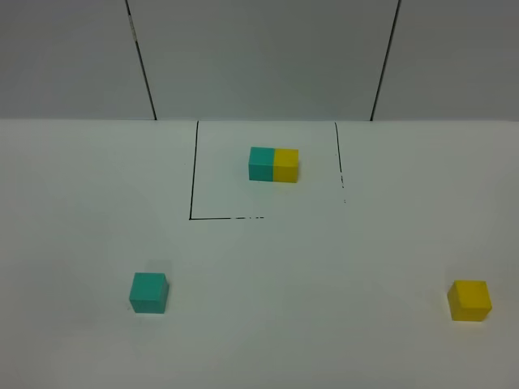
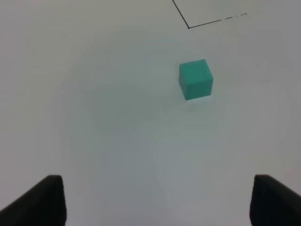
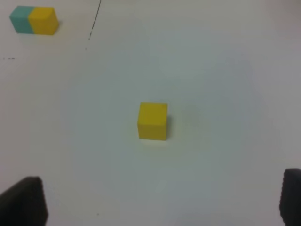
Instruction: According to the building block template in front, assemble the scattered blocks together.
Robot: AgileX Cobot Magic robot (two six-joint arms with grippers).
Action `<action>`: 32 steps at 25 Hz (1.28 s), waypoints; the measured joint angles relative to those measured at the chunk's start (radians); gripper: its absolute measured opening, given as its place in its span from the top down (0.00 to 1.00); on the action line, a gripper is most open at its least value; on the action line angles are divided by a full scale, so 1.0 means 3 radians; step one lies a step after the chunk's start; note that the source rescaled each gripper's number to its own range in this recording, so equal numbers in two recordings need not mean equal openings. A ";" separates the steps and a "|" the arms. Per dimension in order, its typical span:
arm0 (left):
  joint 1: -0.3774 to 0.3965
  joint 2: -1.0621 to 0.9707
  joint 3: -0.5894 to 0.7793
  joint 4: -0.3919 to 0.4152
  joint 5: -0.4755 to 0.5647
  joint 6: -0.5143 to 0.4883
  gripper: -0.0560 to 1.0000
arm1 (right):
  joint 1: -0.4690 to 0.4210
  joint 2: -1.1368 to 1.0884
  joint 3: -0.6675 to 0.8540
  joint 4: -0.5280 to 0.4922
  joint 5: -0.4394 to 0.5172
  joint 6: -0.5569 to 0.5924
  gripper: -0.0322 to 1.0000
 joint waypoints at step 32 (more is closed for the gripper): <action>0.0000 0.0219 -0.0106 0.0167 -0.0188 -0.0579 0.25 | 0.0000 0.0000 0.0000 0.0000 0.0000 0.0000 0.00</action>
